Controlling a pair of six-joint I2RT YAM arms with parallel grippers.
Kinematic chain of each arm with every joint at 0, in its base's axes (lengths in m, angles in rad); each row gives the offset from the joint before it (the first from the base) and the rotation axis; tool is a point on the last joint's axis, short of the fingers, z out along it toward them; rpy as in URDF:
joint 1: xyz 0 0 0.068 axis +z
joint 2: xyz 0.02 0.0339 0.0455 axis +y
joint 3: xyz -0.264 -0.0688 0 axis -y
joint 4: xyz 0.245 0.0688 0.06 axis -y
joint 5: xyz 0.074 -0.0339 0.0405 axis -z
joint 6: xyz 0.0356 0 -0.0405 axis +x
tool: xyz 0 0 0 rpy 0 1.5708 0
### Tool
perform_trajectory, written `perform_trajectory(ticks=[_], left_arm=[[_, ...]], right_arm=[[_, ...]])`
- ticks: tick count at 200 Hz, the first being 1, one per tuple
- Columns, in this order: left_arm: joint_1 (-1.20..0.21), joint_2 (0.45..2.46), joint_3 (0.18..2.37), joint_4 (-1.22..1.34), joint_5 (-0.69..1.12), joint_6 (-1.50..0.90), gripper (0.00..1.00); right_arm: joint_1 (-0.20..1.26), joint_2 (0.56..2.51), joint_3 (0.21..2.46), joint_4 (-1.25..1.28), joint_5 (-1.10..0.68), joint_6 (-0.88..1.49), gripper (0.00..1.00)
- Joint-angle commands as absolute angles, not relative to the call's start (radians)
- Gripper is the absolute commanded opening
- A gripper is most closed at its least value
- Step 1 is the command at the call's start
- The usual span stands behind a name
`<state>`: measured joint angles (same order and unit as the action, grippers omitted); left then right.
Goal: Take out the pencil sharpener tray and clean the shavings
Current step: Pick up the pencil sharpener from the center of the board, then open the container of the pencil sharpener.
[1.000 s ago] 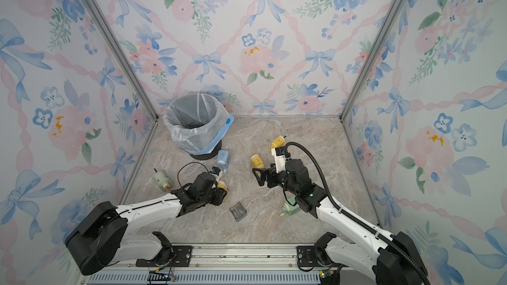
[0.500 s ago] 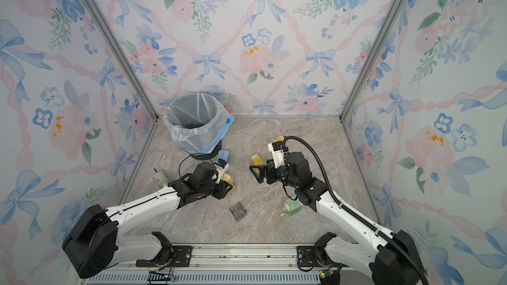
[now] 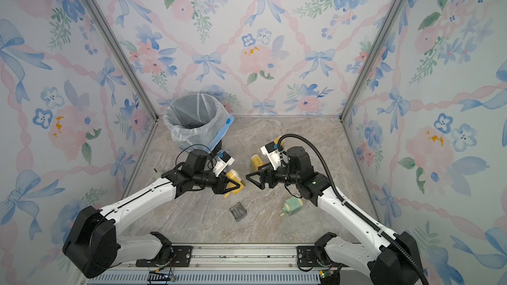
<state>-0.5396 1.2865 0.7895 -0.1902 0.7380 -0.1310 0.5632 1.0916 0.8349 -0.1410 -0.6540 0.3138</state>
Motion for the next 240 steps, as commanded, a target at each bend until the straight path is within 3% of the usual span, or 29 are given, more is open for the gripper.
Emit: perform_trajectory(ticks=[1,32,83,240], left_arm=[[-0.534,1.274,0.8,-0.202,0.903,-0.06,0.0],[-0.535,1.233,0.781,-0.202,0.967,0.007,0.0],[-0.535,1.221,0.783,-0.202,1.11,0.054,0.0],[-0.563,1.164,0.776,-0.203,1.203,0.061,0.0]], right_arm=[[0.555,1.067,0.899,-0.261,-0.758,0.269,0.83],[0.577,1.054,0.934,-0.365,-0.786,0.237,0.73],[0.653,1.059,0.952,-0.466,-0.777,0.206,0.67],[0.786,1.149,1.018,-0.466,-0.693,0.167,0.72]])
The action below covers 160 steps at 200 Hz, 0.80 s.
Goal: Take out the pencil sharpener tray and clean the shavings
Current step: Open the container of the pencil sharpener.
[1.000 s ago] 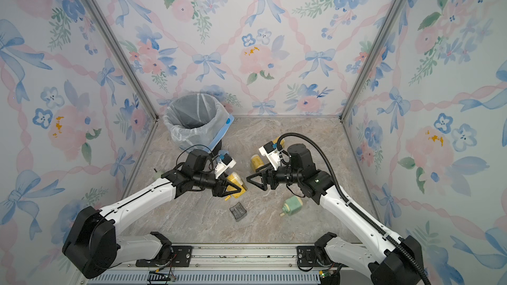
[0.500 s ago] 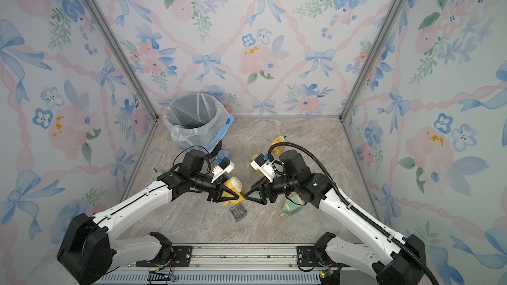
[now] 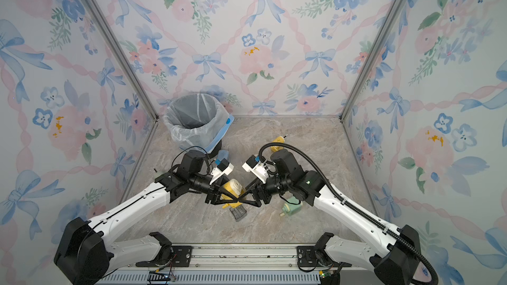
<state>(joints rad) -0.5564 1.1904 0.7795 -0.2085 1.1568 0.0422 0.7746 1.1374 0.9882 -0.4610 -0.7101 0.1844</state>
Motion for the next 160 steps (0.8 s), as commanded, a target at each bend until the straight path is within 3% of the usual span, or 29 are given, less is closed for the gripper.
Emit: perform_trajectory(ticks=[1,58,160], left_arm=[[-0.564,1.163,0.776,-0.203,1.203,0.062,0.0],[-0.567,1.152,0.776,-0.202,1.209,0.066,0.0],[-0.567,1.152,0.776,-0.202,1.203,0.065,0.0]], right_arm=[[0.787,1.15,1.018,-0.465,-0.693,0.167,0.72],[0.797,1.167,1.024,-0.439,-0.728,0.176,0.69],[0.771,1.134,1.023,-0.437,-0.775,0.185,0.49]])
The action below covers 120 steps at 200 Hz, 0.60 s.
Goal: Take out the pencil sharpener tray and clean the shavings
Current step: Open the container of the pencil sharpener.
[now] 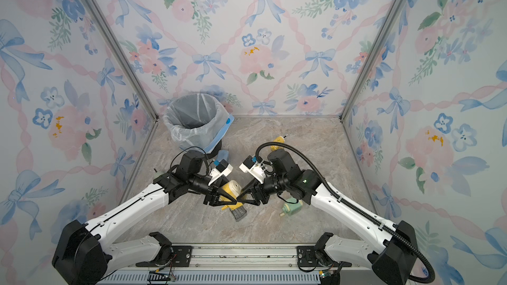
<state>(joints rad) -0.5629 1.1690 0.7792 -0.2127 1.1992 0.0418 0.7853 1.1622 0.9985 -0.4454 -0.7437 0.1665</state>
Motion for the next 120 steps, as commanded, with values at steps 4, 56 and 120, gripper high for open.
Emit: perform_trajectory(ticks=[4,56,120], left_arm=[[-0.566,1.153,0.776,-0.201,1.203,0.066,0.0],[-0.566,1.154,0.776,-0.201,1.203,0.066,0.0],[-0.566,1.158,0.775,-0.201,1.199,0.065,0.0]], right_arm=[[0.767,1.131,1.022,-0.437,-0.775,0.187,0.49],[0.73,1.105,1.009,-0.435,-0.787,0.193,0.49],[0.696,1.089,1.02,-0.466,-0.785,0.173,0.48]])
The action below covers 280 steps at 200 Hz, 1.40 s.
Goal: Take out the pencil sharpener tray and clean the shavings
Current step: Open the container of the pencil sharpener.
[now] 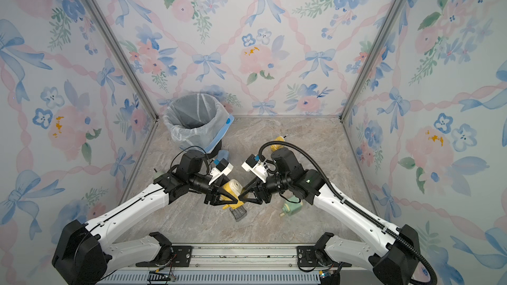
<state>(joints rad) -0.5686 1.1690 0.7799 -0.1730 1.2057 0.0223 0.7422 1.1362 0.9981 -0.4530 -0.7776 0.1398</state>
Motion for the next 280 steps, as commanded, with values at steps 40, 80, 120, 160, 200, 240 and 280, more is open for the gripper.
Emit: perform_trajectory(ticks=[40,80,120,160,200,240,280], left_arm=[[-0.567,1.158,0.775,-0.201,1.19,0.063,0.0],[-0.567,1.158,0.776,-0.202,1.18,0.06,0.0],[-0.566,1.15,0.776,-0.201,1.177,0.062,0.0],[-0.566,1.145,0.776,-0.201,1.173,0.06,0.0],[-0.567,1.137,0.775,-0.201,1.176,0.063,0.0],[-0.566,1.132,0.773,-0.201,1.18,0.062,0.0],[-0.566,1.132,0.773,-0.201,1.182,0.064,0.0]], right_arm=[[0.683,1.082,1.019,-0.475,-0.785,0.169,0.49],[0.689,1.086,1.011,-0.469,-0.785,0.175,0.57],[0.723,1.099,1.015,-0.477,-0.767,0.171,0.78],[0.77,1.136,1.022,-0.484,-0.735,0.16,0.79],[0.782,1.155,1.016,-0.476,-0.706,0.154,0.77],[0.785,1.164,1.019,-0.465,-0.723,0.156,0.73],[0.786,1.16,1.02,-0.461,-0.746,0.159,0.62]])
